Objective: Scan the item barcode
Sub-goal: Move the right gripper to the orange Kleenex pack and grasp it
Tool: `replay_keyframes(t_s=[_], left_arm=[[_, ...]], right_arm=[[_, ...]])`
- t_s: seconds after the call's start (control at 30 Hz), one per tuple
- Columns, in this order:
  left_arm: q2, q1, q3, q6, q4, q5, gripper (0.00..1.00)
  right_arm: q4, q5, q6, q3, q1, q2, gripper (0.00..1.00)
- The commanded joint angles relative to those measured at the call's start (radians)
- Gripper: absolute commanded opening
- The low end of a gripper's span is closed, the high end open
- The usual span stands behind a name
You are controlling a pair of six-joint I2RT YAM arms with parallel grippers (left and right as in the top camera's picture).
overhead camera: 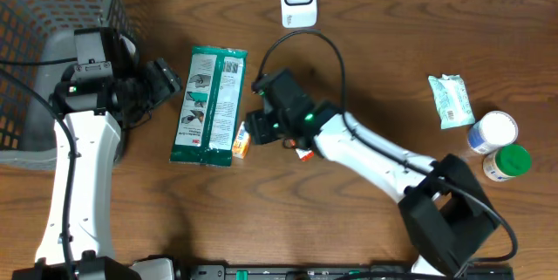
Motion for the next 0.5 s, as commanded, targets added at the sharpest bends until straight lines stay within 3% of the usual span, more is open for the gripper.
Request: replay_keyframes(t_s=[0.0,0.2,0.47], left_arm=[[0.005,0.004,0.024,0.01,-0.003,0.009,0.81],[0.005,0.004,0.024,0.01,-0.003,0.009,0.81],[0.005,0.004,0.024,0.01,-0.003,0.009,0.81]], right_arm=[[0.041,0.215,0.131,0.0,0.074,0.019,0.52],[0.14,0.224,0.131,0.0,0.169,0.061,0.3],[0.173,0.259,0.1,0.0,0.219,0.153,0.17]])
